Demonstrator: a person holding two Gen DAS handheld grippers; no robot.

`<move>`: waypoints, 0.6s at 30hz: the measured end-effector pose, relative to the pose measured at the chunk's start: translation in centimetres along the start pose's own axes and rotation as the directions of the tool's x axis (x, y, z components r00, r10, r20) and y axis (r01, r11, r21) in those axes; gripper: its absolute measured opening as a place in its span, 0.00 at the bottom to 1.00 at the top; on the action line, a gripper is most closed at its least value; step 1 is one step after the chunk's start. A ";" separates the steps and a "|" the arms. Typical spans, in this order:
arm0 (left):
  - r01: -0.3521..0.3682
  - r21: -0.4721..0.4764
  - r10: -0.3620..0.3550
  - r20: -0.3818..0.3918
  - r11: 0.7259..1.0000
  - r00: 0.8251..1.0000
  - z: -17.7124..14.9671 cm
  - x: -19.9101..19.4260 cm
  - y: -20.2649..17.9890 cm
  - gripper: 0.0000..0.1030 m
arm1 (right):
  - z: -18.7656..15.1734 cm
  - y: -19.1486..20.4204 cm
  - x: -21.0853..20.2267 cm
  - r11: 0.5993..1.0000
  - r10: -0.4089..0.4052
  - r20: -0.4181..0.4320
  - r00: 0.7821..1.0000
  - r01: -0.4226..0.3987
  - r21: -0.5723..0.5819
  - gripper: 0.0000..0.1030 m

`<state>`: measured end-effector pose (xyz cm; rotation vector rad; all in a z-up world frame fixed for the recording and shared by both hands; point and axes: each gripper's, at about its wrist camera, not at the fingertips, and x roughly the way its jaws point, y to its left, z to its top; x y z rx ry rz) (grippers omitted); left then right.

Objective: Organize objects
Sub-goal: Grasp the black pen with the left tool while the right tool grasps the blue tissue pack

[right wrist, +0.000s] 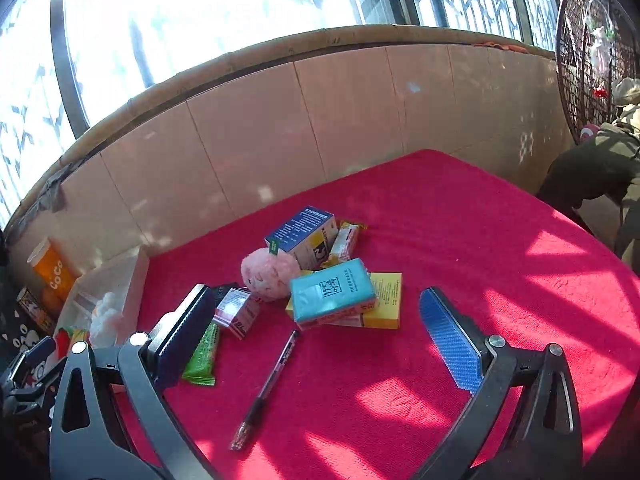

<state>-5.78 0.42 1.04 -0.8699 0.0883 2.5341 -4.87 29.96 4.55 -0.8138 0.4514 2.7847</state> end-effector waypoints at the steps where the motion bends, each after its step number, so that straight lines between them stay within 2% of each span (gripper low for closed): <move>1: 0.029 0.013 -0.029 -0.030 0.999 0.999 -0.2 0.8 -1.0 1.00 | -0.1 -0.9 0.3 1.000 -0.027 -0.005 1.000 0.027 0.000 1.00; 3: 0.115 0.030 -0.112 -0.098 0.993 0.989 -0.7 2.6 -2.9 1.00 | 0.1 -2.1 1.6 0.998 -0.049 -0.037 0.998 0.048 -0.038 1.00; 5: 0.199 0.039 -0.191 -0.154 0.979 0.969 -1.3 4.2 -5.0 0.99 | 0.7 -2.6 3.8 0.990 -0.028 -0.107 0.994 0.013 -0.143 1.00; 6: 0.213 0.053 -0.201 -0.179 0.976 0.963 -1.5 4.9 -6.0 0.95 | 0.9 -2.6 4.8 0.980 -0.022 -0.142 0.990 -0.006 -0.197 1.00; 8: 0.207 0.093 -0.183 -0.214 0.974 0.959 -1.9 6.3 -8.0 0.92 | 1.1 -3.2 6.1 0.975 -0.019 -0.170 0.985 -0.020 -0.222 1.00; 12: 0.208 0.106 -0.174 -0.263 0.972 0.949 -2.0 8.7 -10.4 0.91 | 1.5 -3.0 7.5 0.970 0.059 -0.205 0.977 -0.105 -0.219 1.00; 18: 0.160 0.145 -0.113 -0.290 0.976 0.950 -1.9 11.2 -12.4 0.88 | 0.5 1.0 10.1 0.944 0.025 -0.207 0.978 -0.091 -0.317 1.00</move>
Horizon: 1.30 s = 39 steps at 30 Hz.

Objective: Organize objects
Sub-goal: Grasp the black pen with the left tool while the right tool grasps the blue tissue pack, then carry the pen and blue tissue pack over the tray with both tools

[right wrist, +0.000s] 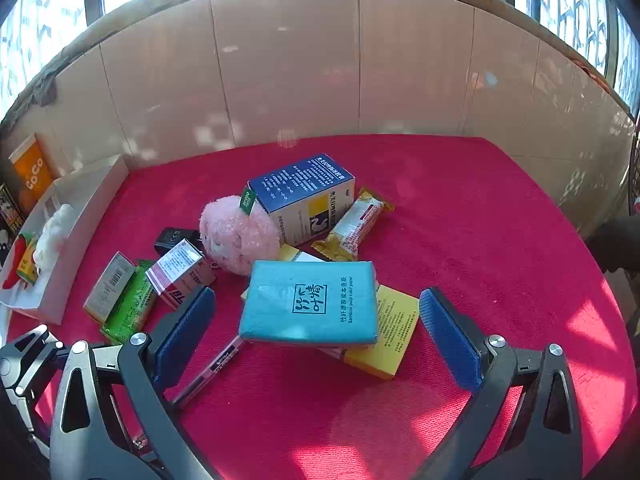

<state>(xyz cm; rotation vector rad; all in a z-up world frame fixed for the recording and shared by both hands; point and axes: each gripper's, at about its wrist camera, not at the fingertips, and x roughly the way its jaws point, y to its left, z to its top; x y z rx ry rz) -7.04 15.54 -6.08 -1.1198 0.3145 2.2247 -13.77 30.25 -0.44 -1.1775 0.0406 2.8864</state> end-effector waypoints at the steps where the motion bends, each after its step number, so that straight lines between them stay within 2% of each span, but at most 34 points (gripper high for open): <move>1: -0.005 0.005 0.005 -0.008 1.000 1.000 0.1 0.4 -0.3 0.88 | 0.1 0.6 0.9 0.999 -0.029 -0.016 0.999 0.028 -0.021 1.00; 4: -0.018 0.024 0.019 -0.031 1.000 0.999 0.0 1.3 -0.8 0.85 | 0.0 1.1 3.1 0.996 -0.083 -0.066 0.994 0.080 -0.048 1.00; 5: -0.023 0.033 0.024 -0.041 0.999 0.999 -0.1 1.6 -1.0 0.83 | -0.2 0.8 3.6 0.996 -0.080 -0.074 0.994 0.077 -0.034 0.93; 7: -0.029 0.048 0.031 -0.039 0.998 0.999 -0.3 1.7 -1.2 0.73 | -0.6 0.0 3.3 0.999 -0.051 -0.057 0.997 0.052 0.010 0.72; 8: -0.027 0.052 0.029 -0.036 0.998 0.999 -0.4 1.5 -1.2 0.64 | -0.8 -0.3 2.7 0.998 -0.058 -0.040 0.998 0.059 0.023 0.72; 10: -0.035 0.072 0.037 -0.025 0.997 0.999 -0.5 1.0 -1.2 0.27 | -1.2 -1.5 1.6 0.996 -0.026 -0.003 1.000 0.026 0.081 0.72; 12: -0.037 0.084 0.040 -0.024 0.996 0.999 -0.6 0.9 -1.3 0.20 | -1.9 -2.8 0.1 0.989 -0.017 0.038 0.999 0.011 0.149 0.72; 16: -0.058 0.109 0.061 -0.016 0.992 0.998 -0.9 0.7 -1.7 0.18 | -3.3 -4.4 -2.3 0.968 0.009 0.094 0.996 -0.032 0.249 0.72; 19: -0.057 0.130 0.058 -0.005 0.990 0.998 -1.2 0.4 -2.0 0.08 | -3.6 -4.3 -3.7 0.967 0.008 0.120 0.993 -0.038 0.252 0.72; 21: -0.067 0.149 0.066 0.007 0.987 0.998 -1.6 0.2 -2.5 0.07 | -3.6 -4.1 -4.7 0.969 0.004 0.145 0.989 -0.040 0.246 0.72; 28: -0.076 0.088 0.070 0.068 0.993 0.995 -2.2 -2.6 -1.8 0.07 | -3.1 -3.3 -6.7 0.971 0.002 0.194 0.981 -0.048 0.233 0.72; 33: -0.153 0.059 0.145 0.126 0.986 0.981 -1.5 -4.3 -1.2 0.07 | -3.2 -2.4 -7.4 0.975 0.003 0.206 0.978 -0.049 0.216 0.72; 39: -0.183 0.004 0.180 0.163 0.983 0.970 -1.4 -5.8 0.5 0.08 | -3.2 -1.4 -8.0 0.979 0.023 0.210 0.977 -0.065 0.192 0.72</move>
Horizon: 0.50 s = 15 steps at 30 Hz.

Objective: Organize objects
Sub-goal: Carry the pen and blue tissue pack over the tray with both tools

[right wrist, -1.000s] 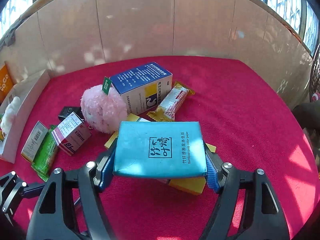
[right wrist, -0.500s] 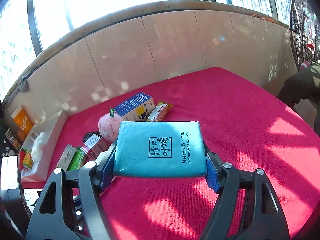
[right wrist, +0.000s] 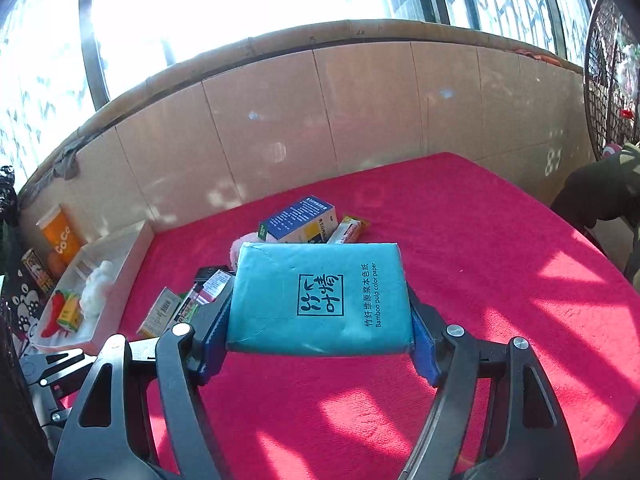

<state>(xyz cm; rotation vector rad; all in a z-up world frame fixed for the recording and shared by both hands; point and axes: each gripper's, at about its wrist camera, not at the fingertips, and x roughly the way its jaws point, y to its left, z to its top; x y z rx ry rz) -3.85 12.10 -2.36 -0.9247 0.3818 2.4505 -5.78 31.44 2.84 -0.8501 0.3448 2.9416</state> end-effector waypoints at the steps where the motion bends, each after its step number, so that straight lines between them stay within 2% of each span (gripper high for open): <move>1: -0.011 -0.005 0.011 0.009 1.000 1.000 0.0 -0.5 0.4 0.08 | 0.0 0.2 -0.1 1.000 0.004 -0.001 1.000 -0.004 -0.005 0.72; 15: -0.078 -0.100 0.087 0.093 0.992 0.992 0.4 -3.3 3.9 0.08 | 0.2 4.5 -1.5 0.994 0.048 0.007 0.999 -0.047 -0.094 0.72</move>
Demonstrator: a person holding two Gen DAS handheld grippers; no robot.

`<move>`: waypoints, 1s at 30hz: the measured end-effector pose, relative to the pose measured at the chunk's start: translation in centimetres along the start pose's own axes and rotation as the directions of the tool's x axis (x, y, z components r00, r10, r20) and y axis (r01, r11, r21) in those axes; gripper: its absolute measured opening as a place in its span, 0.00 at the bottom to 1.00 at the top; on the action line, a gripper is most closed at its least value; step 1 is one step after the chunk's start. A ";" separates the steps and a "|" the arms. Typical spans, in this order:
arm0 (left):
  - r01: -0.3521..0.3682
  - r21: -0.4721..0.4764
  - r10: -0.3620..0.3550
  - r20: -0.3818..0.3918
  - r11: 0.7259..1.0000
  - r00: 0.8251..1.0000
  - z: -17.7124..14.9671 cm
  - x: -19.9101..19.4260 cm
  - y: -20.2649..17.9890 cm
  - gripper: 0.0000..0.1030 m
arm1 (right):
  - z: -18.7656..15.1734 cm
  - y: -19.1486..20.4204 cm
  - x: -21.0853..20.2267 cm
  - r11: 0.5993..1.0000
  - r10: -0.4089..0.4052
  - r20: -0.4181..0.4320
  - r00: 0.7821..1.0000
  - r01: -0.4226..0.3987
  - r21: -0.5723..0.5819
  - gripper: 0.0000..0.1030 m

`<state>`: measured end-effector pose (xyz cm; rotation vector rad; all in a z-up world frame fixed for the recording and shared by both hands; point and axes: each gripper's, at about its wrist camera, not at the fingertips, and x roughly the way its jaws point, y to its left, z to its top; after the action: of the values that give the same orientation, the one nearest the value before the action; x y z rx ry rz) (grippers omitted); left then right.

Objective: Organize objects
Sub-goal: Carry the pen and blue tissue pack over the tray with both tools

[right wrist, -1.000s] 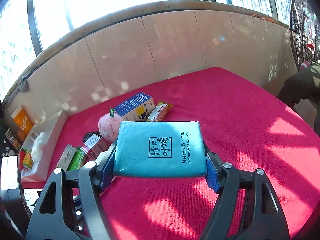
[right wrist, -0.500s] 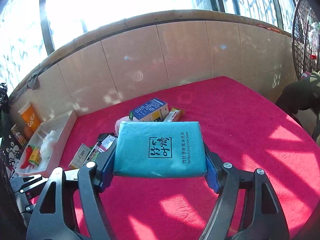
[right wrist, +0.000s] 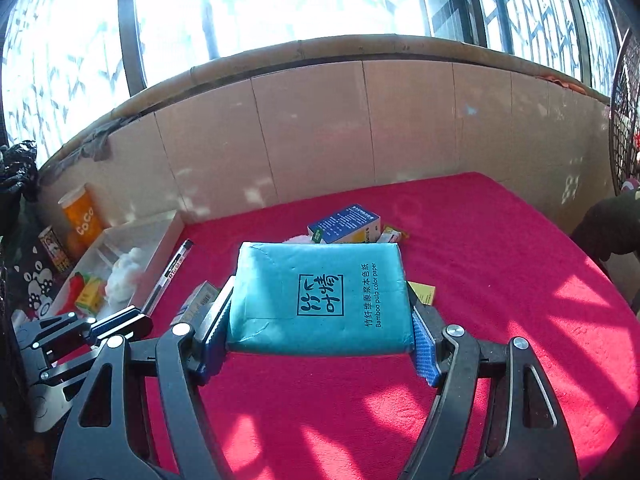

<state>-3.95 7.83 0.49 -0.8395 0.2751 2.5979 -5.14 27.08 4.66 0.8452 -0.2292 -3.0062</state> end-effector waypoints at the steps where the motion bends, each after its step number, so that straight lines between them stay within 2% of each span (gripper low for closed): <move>1: -0.006 -0.009 0.006 0.007 1.000 1.000 0.1 -0.2 0.4 0.08 | 0.0 0.2 0.0 1.000 0.003 -0.002 1.000 -0.003 -0.005 0.72; 13: -0.104 -0.134 0.113 0.061 0.986 0.992 0.3 -2.3 6.4 0.08 | 0.3 3.6 0.1 0.997 0.051 -0.024 0.998 -0.052 -0.059 0.72; 24: -0.222 -0.224 0.246 0.083 0.949 0.966 0.0 -4.1 11.7 0.08 | 1.0 8.3 0.6 0.983 0.112 -0.040 0.993 -0.117 -0.141 0.72; 30: -0.244 -0.274 0.278 0.088 0.930 0.957 -0.6 -4.9 14.2 0.08 | 1.9 10.6 0.7 0.974 0.149 -0.040 0.988 -0.154 -0.167 0.72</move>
<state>-6.06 -6.68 3.87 -0.7633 0.0058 2.9715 -7.04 16.81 7.42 0.8128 -0.0337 -2.8219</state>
